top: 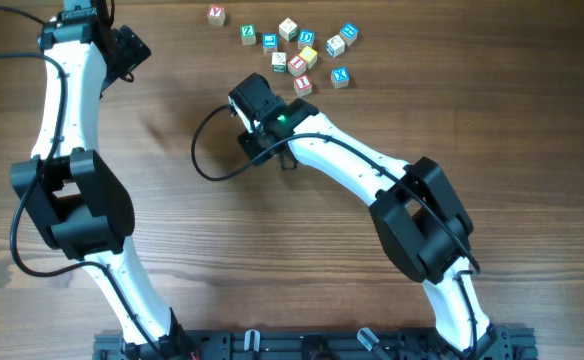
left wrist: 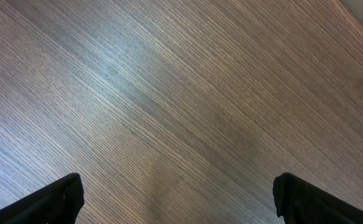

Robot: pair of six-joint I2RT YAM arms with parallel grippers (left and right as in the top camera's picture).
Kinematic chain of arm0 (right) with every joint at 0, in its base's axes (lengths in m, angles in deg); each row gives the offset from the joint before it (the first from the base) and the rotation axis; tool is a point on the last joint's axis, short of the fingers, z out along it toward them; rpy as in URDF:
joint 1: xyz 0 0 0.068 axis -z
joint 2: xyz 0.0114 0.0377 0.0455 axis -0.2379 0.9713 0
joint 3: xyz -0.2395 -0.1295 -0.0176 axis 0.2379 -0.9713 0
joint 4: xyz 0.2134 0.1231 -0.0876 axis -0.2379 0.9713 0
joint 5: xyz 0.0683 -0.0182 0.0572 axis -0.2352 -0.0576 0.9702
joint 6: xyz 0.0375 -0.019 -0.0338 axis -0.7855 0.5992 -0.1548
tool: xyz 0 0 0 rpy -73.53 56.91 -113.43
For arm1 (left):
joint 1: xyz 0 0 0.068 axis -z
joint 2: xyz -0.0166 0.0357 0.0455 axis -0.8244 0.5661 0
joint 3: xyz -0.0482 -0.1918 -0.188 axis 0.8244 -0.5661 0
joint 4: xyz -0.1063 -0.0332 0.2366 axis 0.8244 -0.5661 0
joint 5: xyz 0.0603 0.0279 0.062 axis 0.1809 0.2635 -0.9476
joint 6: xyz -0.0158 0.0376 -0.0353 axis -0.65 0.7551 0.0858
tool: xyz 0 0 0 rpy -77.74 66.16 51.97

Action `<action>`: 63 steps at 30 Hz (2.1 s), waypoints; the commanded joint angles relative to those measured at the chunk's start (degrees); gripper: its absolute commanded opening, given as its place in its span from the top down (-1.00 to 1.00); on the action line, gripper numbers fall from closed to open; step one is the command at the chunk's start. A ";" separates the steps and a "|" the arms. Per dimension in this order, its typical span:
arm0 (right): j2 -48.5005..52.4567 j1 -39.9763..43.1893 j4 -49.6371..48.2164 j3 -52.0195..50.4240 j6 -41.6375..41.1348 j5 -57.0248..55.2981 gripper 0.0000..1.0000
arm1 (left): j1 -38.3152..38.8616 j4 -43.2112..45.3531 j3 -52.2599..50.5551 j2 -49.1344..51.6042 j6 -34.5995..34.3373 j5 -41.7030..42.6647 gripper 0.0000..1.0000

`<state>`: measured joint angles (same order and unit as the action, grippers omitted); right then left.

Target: Form a circle

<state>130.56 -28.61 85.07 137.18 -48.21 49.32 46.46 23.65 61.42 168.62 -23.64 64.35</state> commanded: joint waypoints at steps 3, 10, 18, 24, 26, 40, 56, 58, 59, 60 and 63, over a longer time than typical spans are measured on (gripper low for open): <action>-1.92 1.49 3.50 1.11 -6.84 -0.98 0.91 | -0.07 -0.04 0.57 -0.20 0.28 -0.72 -1.00; -1.92 4.00 7.54 1.11 -13.46 -0.96 0.91 | -0.07 -0.04 0.57 -0.20 0.28 -0.72 -1.00; -1.86 3.93 10.08 1.11 -17.55 0.13 0.91 | -0.07 -0.04 0.57 -0.20 0.28 -0.72 -1.00; -1.53 3.10 6.67 -1.57 -18.82 0.98 0.91 | -0.07 -0.04 0.57 -0.20 0.28 -0.72 -1.00; -1.53 2.75 6.03 -1.68 -18.84 1.01 0.91 | -0.07 -0.04 0.57 -0.20 0.28 -0.72 -1.00; -1.53 2.56 5.53 -1.68 -19.32 6.54 0.92 | -0.07 -0.04 0.57 -0.20 0.28 -0.72 -1.00; -2.89 2.16 7.54 6.23 -20.28 7.23 0.91 | -0.07 -0.04 0.57 -0.20 0.28 -0.72 -1.00; -1.79 1.22 5.90 6.08 -19.85 7.19 0.91 | -0.07 -0.04 0.57 -0.20 0.28 -0.72 -1.00; -1.03 0.55 4.68 6.08 -18.88 7.15 0.91 | -0.07 -0.04 0.57 -0.20 0.28 -0.72 -1.00; -0.31 0.09 3.69 6.08 -18.34 6.60 0.90 | -0.07 -0.04 0.57 -0.20 0.28 -0.72 -1.00; 2.14 -1.29 0.92 6.08 -16.92 2.12 0.91 | -0.07 -0.04 0.57 -0.20 0.28 -0.72 -1.00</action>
<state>129.23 -28.39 87.39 143.10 -67.86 55.07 46.46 23.65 61.42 168.62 -23.64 64.35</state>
